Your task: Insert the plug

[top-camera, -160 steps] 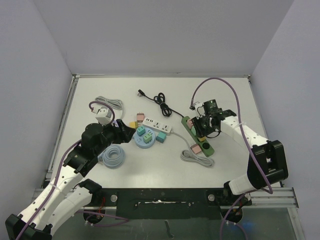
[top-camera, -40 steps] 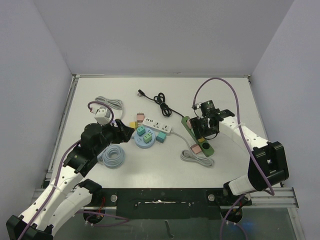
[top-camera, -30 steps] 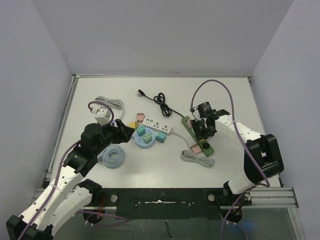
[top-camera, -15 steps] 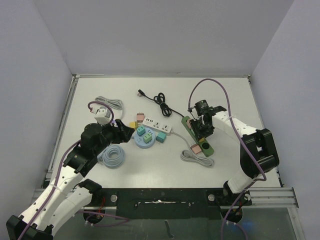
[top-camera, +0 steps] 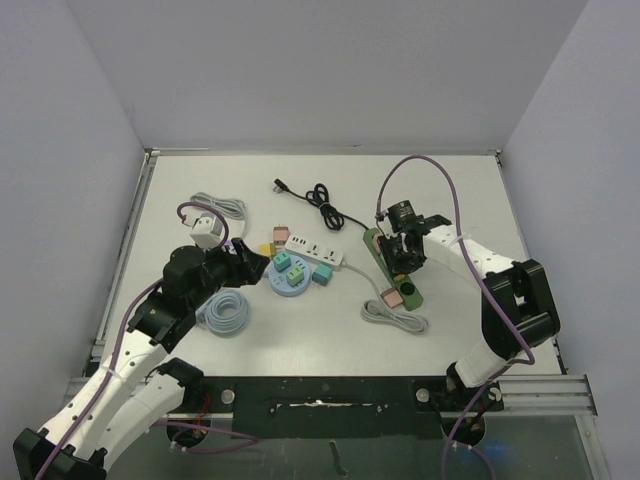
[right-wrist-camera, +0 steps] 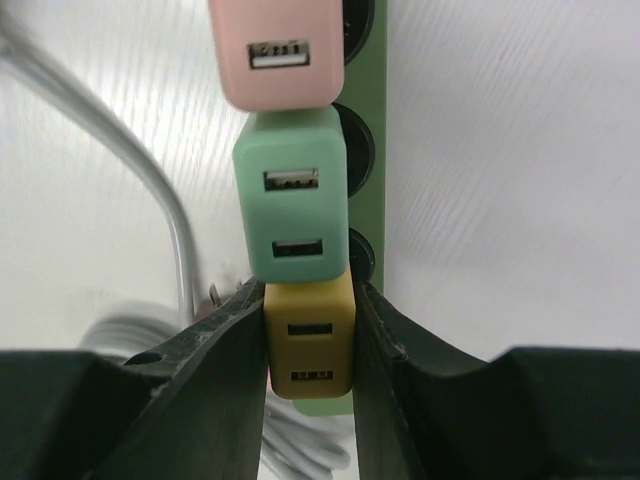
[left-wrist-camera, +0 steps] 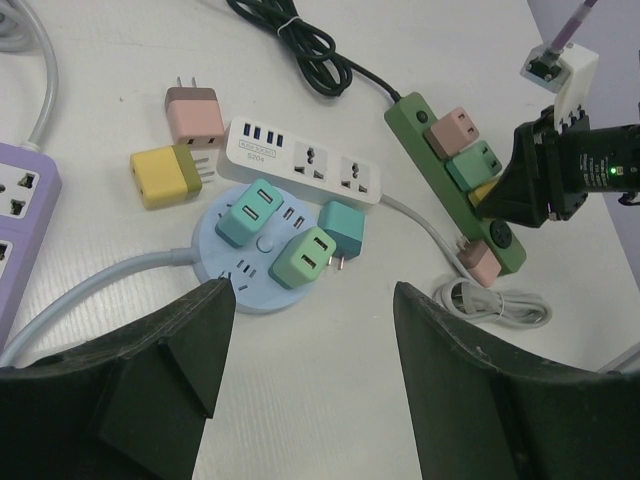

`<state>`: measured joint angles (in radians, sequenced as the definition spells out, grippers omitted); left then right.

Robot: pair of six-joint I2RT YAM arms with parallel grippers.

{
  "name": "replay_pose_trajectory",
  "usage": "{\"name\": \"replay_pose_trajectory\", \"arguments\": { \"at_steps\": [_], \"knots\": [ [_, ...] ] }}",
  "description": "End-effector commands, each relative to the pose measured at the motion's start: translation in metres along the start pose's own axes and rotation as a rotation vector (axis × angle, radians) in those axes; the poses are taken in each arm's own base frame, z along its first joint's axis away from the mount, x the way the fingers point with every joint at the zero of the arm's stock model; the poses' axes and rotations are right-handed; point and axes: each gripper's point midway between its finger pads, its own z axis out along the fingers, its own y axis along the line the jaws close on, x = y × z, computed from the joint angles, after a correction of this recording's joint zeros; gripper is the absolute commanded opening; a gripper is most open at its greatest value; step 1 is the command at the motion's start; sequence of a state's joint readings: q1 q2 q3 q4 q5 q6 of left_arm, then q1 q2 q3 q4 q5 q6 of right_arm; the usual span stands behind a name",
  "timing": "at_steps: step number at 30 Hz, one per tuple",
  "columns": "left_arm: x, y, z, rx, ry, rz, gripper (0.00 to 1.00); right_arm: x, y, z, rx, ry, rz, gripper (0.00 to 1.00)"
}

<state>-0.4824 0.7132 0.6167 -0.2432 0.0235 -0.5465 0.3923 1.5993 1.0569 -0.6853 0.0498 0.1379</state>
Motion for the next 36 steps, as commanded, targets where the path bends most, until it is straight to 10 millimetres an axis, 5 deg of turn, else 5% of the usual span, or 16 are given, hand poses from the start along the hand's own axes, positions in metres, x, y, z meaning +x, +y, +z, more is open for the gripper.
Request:
{"name": "replay_pose_trajectory", "arguments": {
  "at_steps": [1, 6, 11, 15, 21, 27, 32, 36],
  "knots": [
    [-0.017, -0.010, 0.000, 0.040, -0.059, -0.008, 0.63, -0.115, -0.013, -0.024, 0.050, -0.413, 0.095, 0.00],
    [-0.018, -0.012, 0.000, 0.044, -0.059, -0.007, 0.63, -0.107, -0.012, -0.005, 0.050, -0.367, 0.096, 0.02],
    [-0.018, -0.013, 0.001, 0.048, -0.057, -0.012, 0.63, -0.088, -0.011, 0.007, 0.052, -0.278, 0.093, 0.23],
    [-0.018, -0.014, 0.002, 0.054, -0.055, -0.013, 0.63, -0.079, -0.012, 0.004, 0.057, -0.246, 0.092, 0.43],
    [-0.018, -0.014, 0.003, 0.056, -0.054, -0.014, 0.63, -0.086, -0.015, -0.012, 0.073, -0.271, 0.117, 0.47],
    [-0.018, -0.014, 0.002, 0.056, -0.054, -0.013, 0.63, -0.078, -0.016, -0.005, 0.085, -0.224, 0.132, 0.34],
    [-0.017, -0.013, 0.002, 0.055, -0.054, -0.015, 0.63, -0.059, -0.008, 0.019, 0.044, -0.148, 0.138, 0.02],
    [-0.017, -0.013, 0.002, 0.054, -0.056, -0.016, 0.63, -0.035, 0.007, 0.049, -0.048, -0.070, 0.143, 0.00]
  ]
}}
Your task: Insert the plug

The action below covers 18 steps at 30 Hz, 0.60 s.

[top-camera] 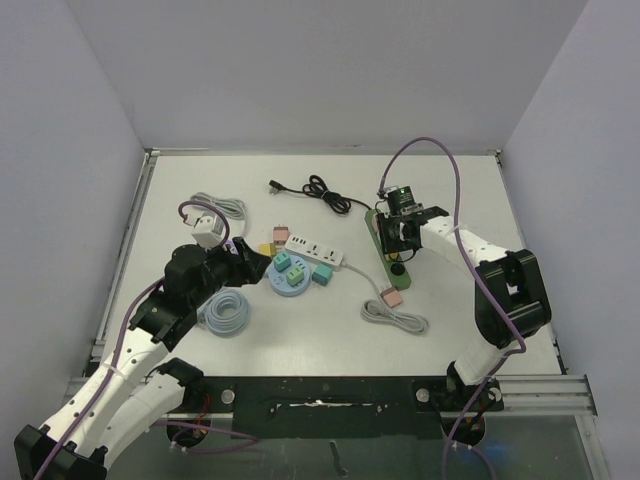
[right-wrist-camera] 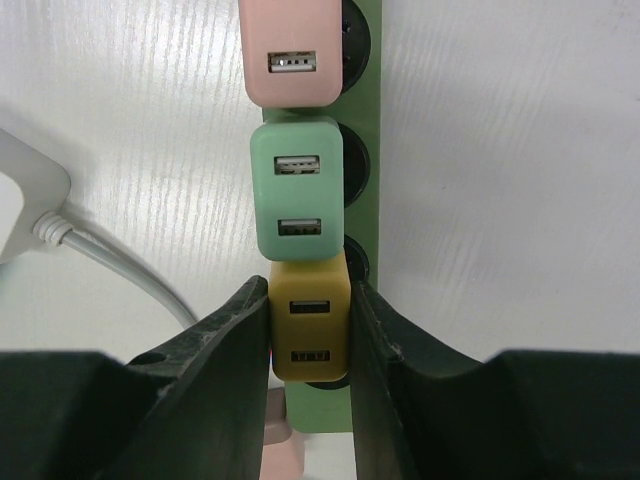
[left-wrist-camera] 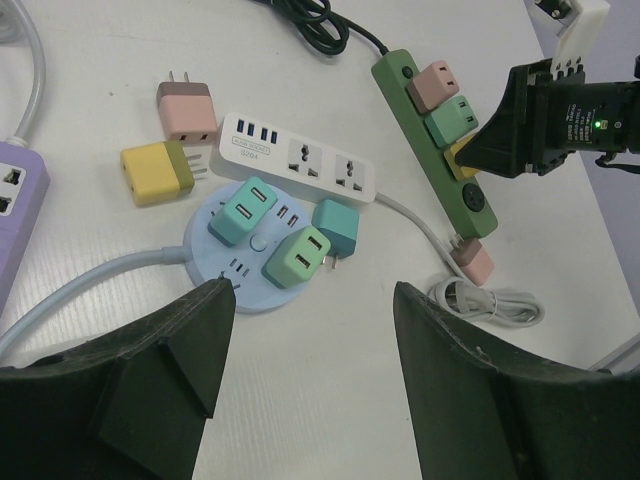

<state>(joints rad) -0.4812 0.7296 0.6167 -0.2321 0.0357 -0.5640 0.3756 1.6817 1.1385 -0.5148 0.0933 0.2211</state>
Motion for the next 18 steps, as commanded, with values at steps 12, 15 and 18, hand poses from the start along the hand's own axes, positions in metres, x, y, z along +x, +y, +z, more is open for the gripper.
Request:
{"name": "replay_pose_trajectory", "arguments": {
  "at_steps": [12, 15, 18],
  "knots": [
    [-0.017, -0.012, -0.001, 0.053, -0.062, 0.001, 0.63, 0.074, 0.016, 0.059, -0.034, 0.122, 0.086, 0.00],
    [-0.016, -0.013, -0.001, 0.057, -0.057, 0.001, 0.63, 0.047, 0.011, 0.038, 0.033, 0.030, 0.087, 0.00],
    [-0.018, -0.016, 0.000, 0.067, -0.054, 0.002, 0.63, 0.012, 0.011, 0.009, 0.052, -0.054, 0.094, 0.19]
  ]
}}
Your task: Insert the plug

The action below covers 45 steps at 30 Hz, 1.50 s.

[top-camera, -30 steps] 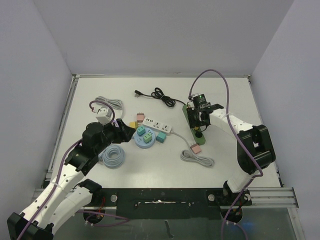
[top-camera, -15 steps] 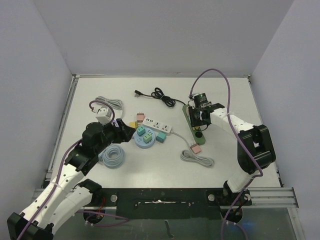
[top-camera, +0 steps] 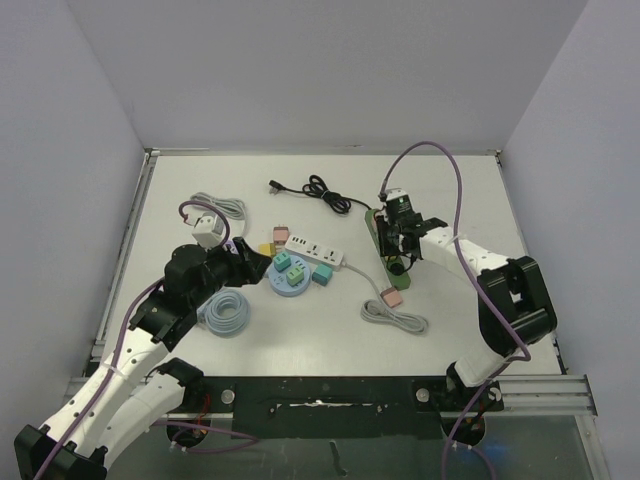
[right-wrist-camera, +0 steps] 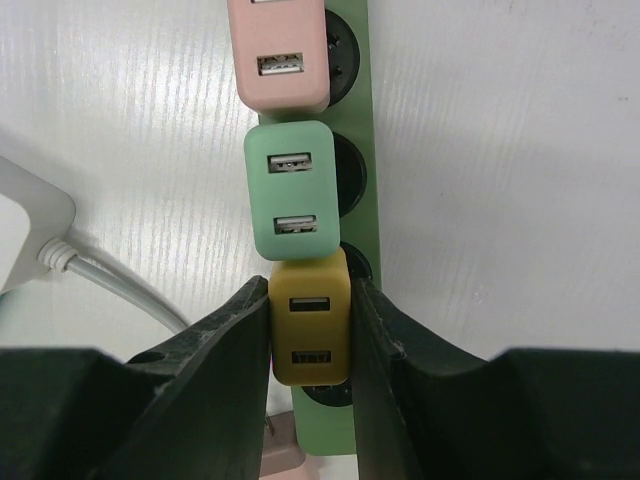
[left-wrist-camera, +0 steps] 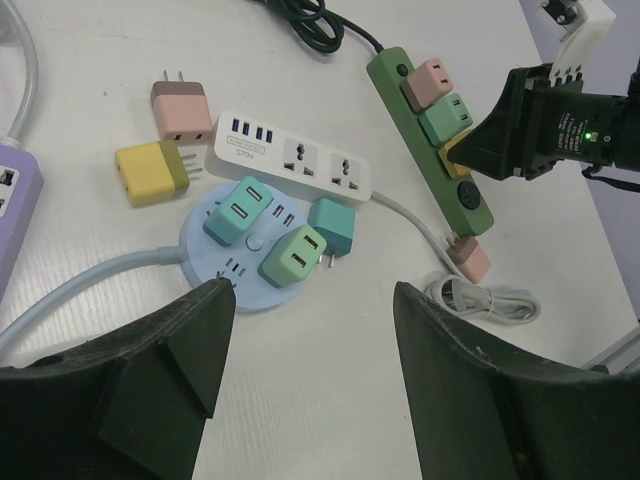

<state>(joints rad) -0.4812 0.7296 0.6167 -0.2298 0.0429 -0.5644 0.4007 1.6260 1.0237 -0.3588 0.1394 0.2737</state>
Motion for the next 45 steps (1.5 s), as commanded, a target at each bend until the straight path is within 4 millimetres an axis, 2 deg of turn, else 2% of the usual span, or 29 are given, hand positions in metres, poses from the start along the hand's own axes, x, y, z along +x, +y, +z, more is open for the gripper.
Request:
{"name": "replay_pose_trajectory", "arguments": {
  "at_steps": [1, 4, 7, 9, 13, 19, 24, 27, 31, 34, 38, 42, 45],
  "knots": [
    [-0.018, -0.015, 0.000, 0.062, -0.054, 0.001, 0.63, -0.003, 0.008, -0.007, 0.034, 0.012, 0.057, 0.26],
    [-0.018, -0.017, 0.000, 0.067, -0.046, -0.004, 0.63, -0.030, 0.006, -0.035, 0.039, -0.058, 0.104, 0.45],
    [-0.013, -0.019, 0.002, 0.074, -0.019, -0.013, 0.64, -0.038, 0.001, -0.058, 0.054, -0.096, 0.163, 0.59],
    [-0.009, -0.018, 0.003, 0.072, 0.007, -0.017, 0.65, -0.035, -0.006, -0.070, 0.076, -0.113, 0.199, 0.62],
    [-0.002, -0.017, 0.005, 0.069, 0.040, -0.024, 0.65, -0.007, -0.013, -0.084, 0.096, -0.081, 0.242, 0.63],
    [-0.003, -0.025, 0.006, 0.107, 0.043, -0.038, 0.66, 0.059, 0.003, -0.083, 0.046, 0.043, 0.278, 0.63],
    [-0.003, -0.033, 0.008, 0.148, 0.053, -0.049, 0.66, 0.090, 0.023, -0.072, -0.002, 0.112, 0.263, 0.63],
    [-0.002, -0.033, 0.010, 0.147, 0.058, -0.053, 0.66, 0.098, 0.028, -0.065, -0.001, 0.135, 0.235, 0.64],
    [-0.001, -0.033, 0.010, 0.146, 0.060, -0.059, 0.66, 0.100, 0.021, -0.057, 0.053, 0.139, 0.234, 0.64],
    [0.000, -0.032, 0.010, 0.144, 0.063, -0.064, 0.66, 0.101, 0.014, -0.051, 0.096, 0.143, 0.220, 0.61],
    [0.001, -0.031, 0.010, 0.142, 0.064, -0.065, 0.66, 0.105, 0.014, -0.043, 0.101, 0.164, 0.195, 0.57],
    [0.001, -0.031, 0.010, 0.140, 0.063, -0.065, 0.66, 0.109, 0.024, -0.037, 0.036, 0.185, 0.190, 0.54],
    [0.001, -0.029, 0.011, 0.130, 0.061, -0.069, 0.66, 0.109, 0.041, -0.035, -0.079, 0.197, 0.173, 0.45]
  ]
}}
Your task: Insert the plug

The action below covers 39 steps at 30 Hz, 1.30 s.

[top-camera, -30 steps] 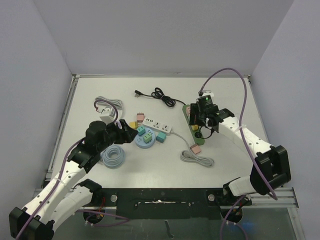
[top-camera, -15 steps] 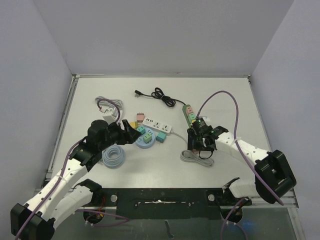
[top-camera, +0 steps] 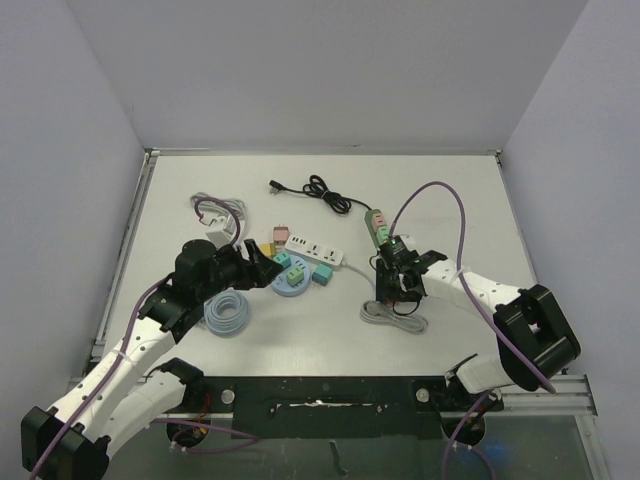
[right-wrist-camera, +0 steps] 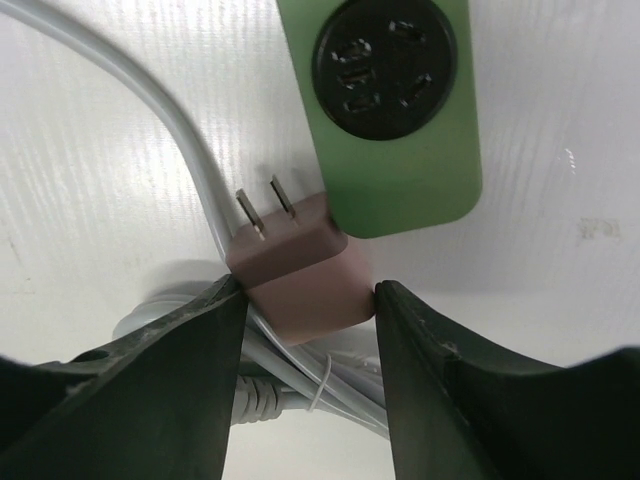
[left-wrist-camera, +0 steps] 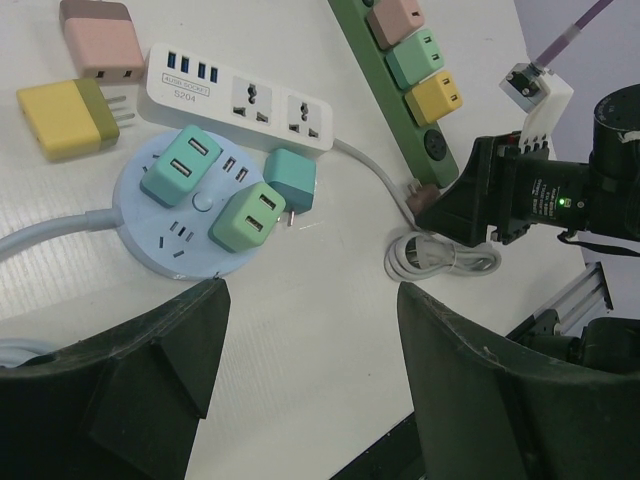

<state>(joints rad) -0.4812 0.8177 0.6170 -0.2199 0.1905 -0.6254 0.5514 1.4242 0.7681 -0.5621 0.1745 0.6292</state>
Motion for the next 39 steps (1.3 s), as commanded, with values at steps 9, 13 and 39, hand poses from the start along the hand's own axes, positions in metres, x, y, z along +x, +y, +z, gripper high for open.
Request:
{"name": "replay_pose_trajectory", "arguments": {
  "at_steps": [9, 13, 39],
  "knots": [
    [-0.026, -0.018, -0.002, 0.055, -0.082, -0.009, 0.68, -0.045, 0.021, -0.023, -0.099, -0.197, -0.083, 0.28],
    [-0.023, -0.023, 0.001, 0.081, -0.064, -0.049, 0.68, -0.059, 0.031, -0.040, -0.156, -0.275, -0.119, 0.29],
    [0.074, -0.049, 0.052, 0.279, 0.330, -0.498, 0.68, -0.035, 0.194, -0.096, -0.707, -0.471, -0.559, 0.27]
  ]
}}
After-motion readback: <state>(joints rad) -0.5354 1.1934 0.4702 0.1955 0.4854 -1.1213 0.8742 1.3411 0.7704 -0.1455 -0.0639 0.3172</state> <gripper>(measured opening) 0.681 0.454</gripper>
